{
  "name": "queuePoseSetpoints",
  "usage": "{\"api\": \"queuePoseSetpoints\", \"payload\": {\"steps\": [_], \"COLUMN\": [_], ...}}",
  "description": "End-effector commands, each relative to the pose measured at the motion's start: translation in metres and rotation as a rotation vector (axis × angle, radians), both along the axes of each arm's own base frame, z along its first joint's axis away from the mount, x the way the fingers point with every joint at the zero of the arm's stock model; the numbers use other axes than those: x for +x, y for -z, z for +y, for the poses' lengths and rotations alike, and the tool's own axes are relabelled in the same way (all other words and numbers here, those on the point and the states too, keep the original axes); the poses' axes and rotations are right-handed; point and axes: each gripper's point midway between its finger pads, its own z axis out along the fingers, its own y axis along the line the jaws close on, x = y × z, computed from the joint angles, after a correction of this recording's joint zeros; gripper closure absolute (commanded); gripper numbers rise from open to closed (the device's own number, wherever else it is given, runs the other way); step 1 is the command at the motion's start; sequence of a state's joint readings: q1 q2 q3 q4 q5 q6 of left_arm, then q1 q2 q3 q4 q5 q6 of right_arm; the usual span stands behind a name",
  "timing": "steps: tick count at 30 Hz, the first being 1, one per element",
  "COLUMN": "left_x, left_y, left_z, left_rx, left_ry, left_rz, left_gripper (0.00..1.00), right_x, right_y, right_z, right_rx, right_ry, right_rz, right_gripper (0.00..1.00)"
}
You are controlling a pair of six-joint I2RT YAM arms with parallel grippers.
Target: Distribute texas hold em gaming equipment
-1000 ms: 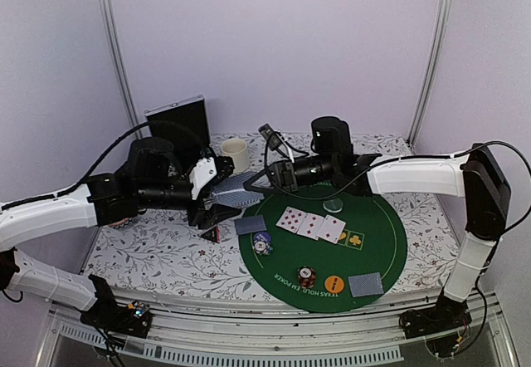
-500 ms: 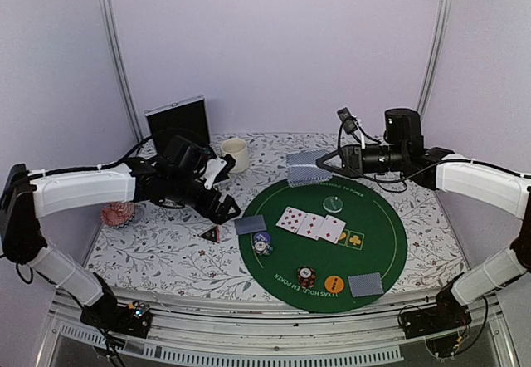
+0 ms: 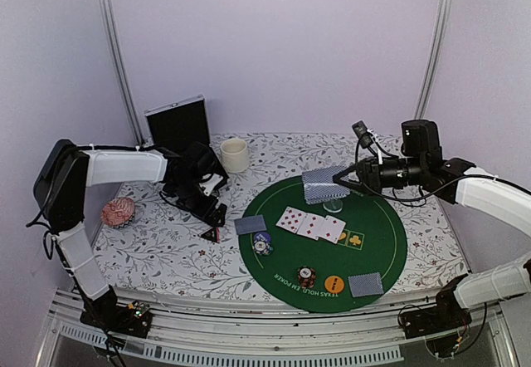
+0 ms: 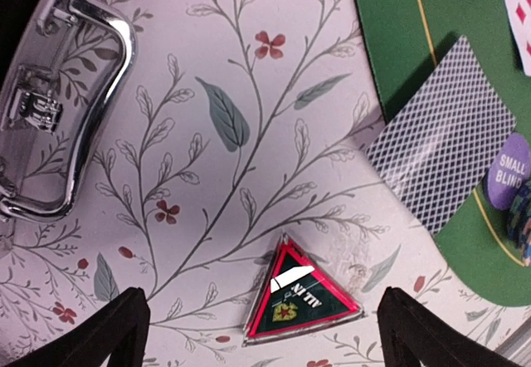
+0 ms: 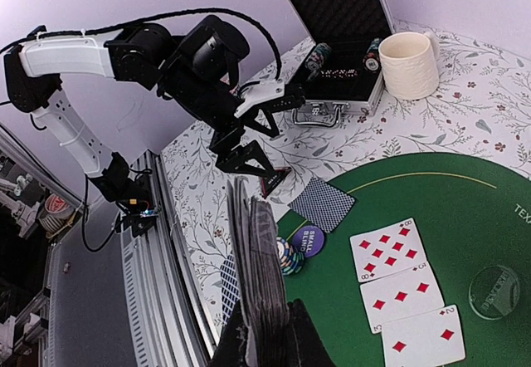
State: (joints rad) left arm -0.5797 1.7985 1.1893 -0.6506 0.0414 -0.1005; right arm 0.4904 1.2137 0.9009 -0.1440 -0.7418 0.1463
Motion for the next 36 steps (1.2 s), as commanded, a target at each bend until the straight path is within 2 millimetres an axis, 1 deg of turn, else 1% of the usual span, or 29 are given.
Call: {"api": "queuePoseSetpoints", "payload": {"steps": [1,3,5,7,11,14,18,22,24,27,28,36], "left_x": [-0.02,-0.021,-0.024,-0.029,-0.04,-0.044,-0.043,-0.055,-0.059,-0.059,-0.059,-0.064], "left_y": [0.006,0.009,0.01,0.014,0.026,0.038,0.045,0.053,0.056,0.06,0.061,0.062], "left_z": [0.014,0.01,-0.001,-0.009,-0.016,-0.012,-0.004,0.005,0.004,0.0,0.0,0.007], "left_rx": [0.09,0.081,0.042,0.038,0.062,0.108,0.172,0.265,0.27,0.255,0.253,0.275], "left_ry": [0.094,0.122,0.16,0.206,0.274,0.283,0.27,0.284,0.295,0.297,0.297,0.267], "left_rz": [0.077,0.093,0.105,0.098,0.1,0.113,0.119,0.145,0.15,0.152,0.158,0.193], "left_gripper": [0.02,0.04,0.06,0.05,0.04,0.04,0.05,0.08,0.1,0.21,0.22,0.24], "right_x": [-0.005,-0.005,-0.005,-0.006,-0.009,-0.011,-0.012,-0.011,-0.011,-0.011,-0.011,-0.012], "right_y": [0.0,0.001,0.002,0.004,0.009,0.01,0.01,0.011,0.012,0.012,0.012,0.011], "right_z": [-0.006,-0.006,-0.006,-0.006,-0.008,-0.009,-0.01,-0.01,-0.009,-0.009,-0.009,-0.011], "right_rx": [-0.016,-0.019,-0.021,-0.023,-0.03,-0.027,-0.023,-0.027,-0.027,-0.026,-0.026,-0.033], "right_ry": [-0.009,-0.01,-0.013,-0.013,-0.009,-0.005,-0.006,-0.005,-0.007,-0.007,-0.007,0.001], "right_rz": [-0.043,-0.042,-0.041,-0.033,-0.017,-0.02,-0.021,-0.02,-0.017,-0.016,-0.014,-0.018], "right_gripper": [0.98,0.98,0.98,0.98,0.98,0.98,0.98,0.98,0.98,0.98,0.98,0.98]}}
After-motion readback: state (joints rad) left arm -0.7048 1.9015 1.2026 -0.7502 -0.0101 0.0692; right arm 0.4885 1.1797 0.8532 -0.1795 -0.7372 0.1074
